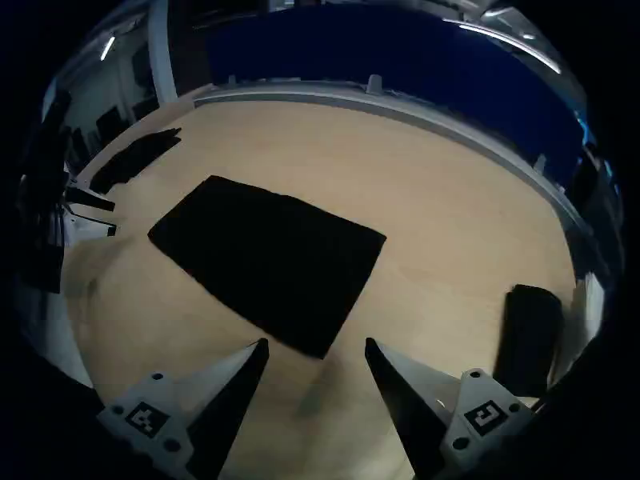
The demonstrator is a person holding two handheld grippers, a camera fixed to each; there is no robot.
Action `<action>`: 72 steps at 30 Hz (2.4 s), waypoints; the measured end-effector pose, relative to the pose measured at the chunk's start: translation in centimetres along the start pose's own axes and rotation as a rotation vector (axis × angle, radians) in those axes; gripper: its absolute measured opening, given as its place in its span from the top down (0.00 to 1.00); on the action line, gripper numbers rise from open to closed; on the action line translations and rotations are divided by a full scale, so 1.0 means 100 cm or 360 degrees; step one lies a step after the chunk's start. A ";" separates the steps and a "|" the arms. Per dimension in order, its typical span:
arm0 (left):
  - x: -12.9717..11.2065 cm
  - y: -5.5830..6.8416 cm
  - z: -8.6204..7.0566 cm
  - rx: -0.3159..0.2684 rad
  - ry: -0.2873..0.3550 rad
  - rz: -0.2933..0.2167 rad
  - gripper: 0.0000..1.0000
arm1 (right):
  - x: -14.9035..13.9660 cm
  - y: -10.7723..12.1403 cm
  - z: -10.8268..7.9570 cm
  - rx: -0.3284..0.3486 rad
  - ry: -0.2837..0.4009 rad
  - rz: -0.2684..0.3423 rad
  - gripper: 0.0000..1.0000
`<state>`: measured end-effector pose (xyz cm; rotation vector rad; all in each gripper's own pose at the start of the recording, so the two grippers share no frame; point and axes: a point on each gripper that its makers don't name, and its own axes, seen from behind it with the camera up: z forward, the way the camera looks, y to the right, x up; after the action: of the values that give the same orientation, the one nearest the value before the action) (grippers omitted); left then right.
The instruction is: Fold towel
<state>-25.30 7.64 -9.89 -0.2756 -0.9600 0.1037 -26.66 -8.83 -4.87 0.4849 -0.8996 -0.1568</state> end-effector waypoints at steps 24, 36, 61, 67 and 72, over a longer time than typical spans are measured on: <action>-0.020 0.001 -0.010 0.0022 -0.0009 -0.0048 0.01 | -0.024 -0.003 0.024 0.0086 -0.0101 -0.0077 0.58; -0.021 0.005 -0.006 0.0012 -0.0017 -0.0044 0.01 | -0.023 -0.004 0.027 0.0103 -0.0107 -0.0039 0.87; -0.007 0.004 -0.012 -0.0003 0.0025 -0.0057 0.01 | 0.083 -0.016 -0.013 0.0092 0.0192 -0.0150 0.89; -0.005 0.007 -0.015 -0.0015 0.0045 -0.0060 0.01 | 0.119 -0.027 -0.022 0.0101 0.0266 -0.0231 0.89; -0.004 0.011 -0.018 -0.0033 0.0064 -0.0064 0.01 | 0.127 -0.033 -0.020 0.0110 0.0267 -0.0261 0.89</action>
<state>-23.97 8.23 -11.48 -0.2762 -0.9264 0.0514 -16.98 -15.20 1.59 0.6276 -0.7027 -0.2317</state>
